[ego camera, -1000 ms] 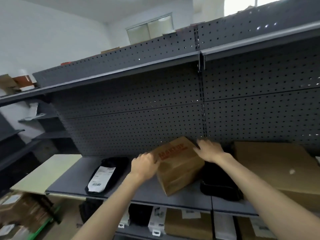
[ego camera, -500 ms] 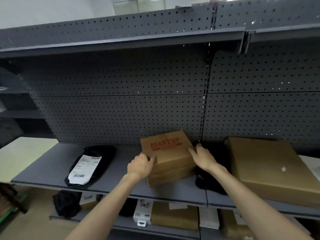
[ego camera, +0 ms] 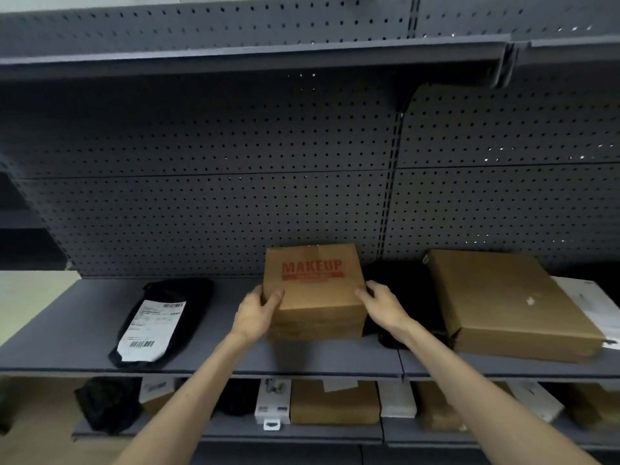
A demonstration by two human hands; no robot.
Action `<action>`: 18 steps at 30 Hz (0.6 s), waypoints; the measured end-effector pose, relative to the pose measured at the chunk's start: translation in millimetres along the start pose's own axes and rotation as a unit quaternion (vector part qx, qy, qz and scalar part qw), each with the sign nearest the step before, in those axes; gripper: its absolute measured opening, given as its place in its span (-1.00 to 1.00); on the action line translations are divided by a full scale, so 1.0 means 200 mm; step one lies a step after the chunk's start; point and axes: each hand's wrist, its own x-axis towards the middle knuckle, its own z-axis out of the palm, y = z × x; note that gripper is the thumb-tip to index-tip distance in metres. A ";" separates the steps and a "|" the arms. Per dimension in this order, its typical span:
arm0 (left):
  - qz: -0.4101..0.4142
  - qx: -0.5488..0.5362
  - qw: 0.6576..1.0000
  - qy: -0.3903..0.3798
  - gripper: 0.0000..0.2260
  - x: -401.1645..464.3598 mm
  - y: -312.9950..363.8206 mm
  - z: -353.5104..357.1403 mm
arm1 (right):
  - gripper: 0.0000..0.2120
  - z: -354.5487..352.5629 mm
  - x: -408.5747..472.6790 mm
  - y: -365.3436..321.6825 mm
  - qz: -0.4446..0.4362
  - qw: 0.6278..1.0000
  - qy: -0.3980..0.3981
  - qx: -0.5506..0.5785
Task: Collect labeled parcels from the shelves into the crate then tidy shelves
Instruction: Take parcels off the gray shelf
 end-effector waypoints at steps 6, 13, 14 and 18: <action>0.052 -0.018 0.998 0.022 -0.48 -0.05 -0.06 -0.03 | -0.56 0.03 -0.04 0.02 -0.029 0.999 0.030 -0.014; 0.017 -0.059 0.998 0.031 -0.69 -0.07 -0.10 -0.04 | -0.42 0.04 -0.05 -0.03 0.021 0.993 0.060 0.101; 0.006 -0.061 0.998 0.033 -0.75 -0.07 -0.11 -0.04 | -0.31 0.03 -0.05 -0.04 0.028 0.992 0.056 0.112; -0.037 -0.076 0.996 0.015 -0.70 -0.07 -0.12 -0.05 | 0.06 0.03 -0.06 -0.08 0.070 0.994 0.010 0.081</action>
